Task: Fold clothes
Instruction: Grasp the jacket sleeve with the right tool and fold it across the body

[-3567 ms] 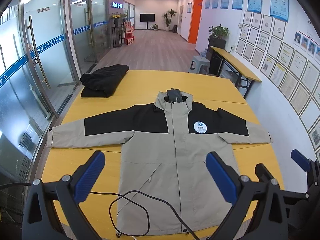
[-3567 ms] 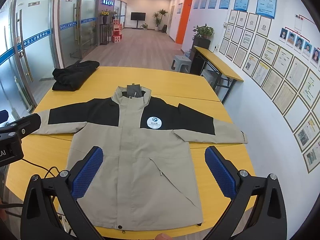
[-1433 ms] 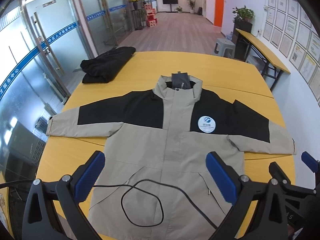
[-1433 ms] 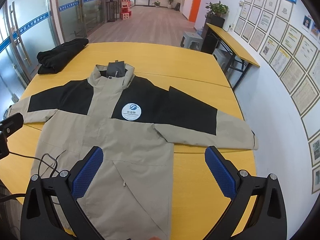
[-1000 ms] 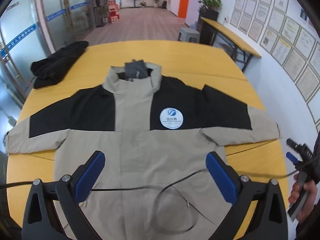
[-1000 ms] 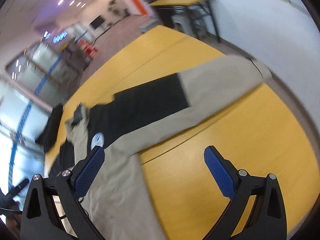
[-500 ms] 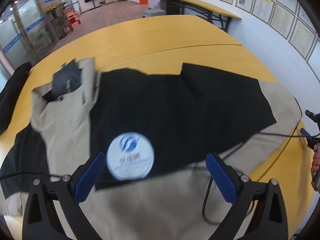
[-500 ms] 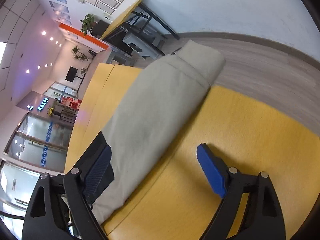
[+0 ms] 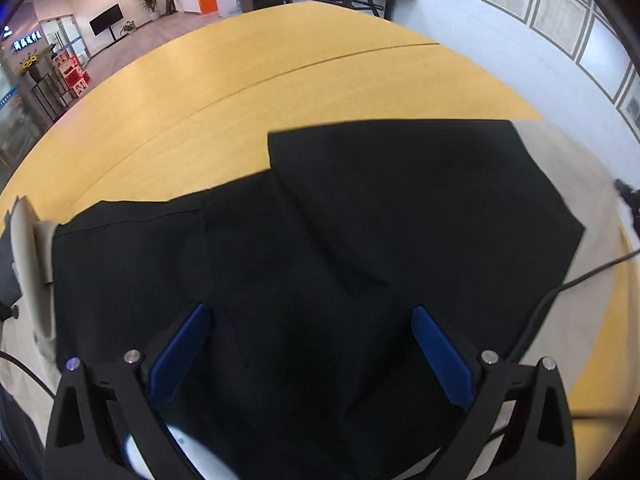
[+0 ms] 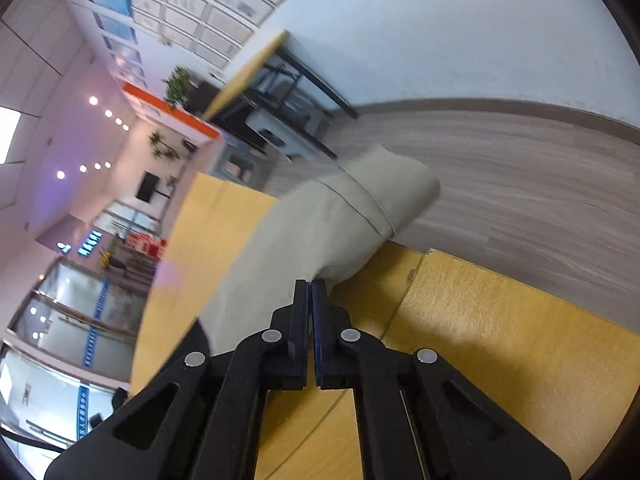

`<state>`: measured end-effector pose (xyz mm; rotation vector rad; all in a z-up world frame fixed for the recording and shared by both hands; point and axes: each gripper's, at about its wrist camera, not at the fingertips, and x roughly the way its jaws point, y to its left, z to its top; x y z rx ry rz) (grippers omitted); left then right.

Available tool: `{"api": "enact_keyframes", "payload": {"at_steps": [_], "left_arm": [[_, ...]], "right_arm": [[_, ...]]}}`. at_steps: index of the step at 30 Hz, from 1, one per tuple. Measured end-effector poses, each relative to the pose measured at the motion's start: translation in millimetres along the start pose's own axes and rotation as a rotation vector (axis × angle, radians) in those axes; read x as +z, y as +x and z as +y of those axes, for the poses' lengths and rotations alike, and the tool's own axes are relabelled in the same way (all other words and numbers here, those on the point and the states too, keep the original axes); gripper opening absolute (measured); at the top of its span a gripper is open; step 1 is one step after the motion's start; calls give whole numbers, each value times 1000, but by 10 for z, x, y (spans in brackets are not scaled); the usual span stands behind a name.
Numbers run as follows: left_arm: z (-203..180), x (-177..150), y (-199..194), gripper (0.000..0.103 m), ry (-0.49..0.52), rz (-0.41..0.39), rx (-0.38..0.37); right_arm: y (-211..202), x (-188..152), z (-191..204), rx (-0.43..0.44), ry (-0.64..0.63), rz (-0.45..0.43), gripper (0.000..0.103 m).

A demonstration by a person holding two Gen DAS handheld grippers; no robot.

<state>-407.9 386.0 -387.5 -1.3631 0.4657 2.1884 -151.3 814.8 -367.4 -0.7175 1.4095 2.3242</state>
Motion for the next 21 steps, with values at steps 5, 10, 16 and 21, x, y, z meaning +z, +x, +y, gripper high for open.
{"api": "enact_keyframes", "payload": {"at_steps": [5, 10, 16, 21], "left_arm": [[25, -33, -19, 103, -13, -16, -2], [94, -85, -92, 103, -18, -17, 2], [600, -404, -787, 103, -168, -122, 25], [1338, -944, -1639, 103, -343, -221, 79]], "right_arm": [[-479, -234, -59, 38, 30, -67, 1], [-621, -363, -112, 28, 54, -93, 1], [-1161, -321, 679, 102, -130, -239, 1], [-1860, -585, 1910, 237, -476, -366, 1]]}}
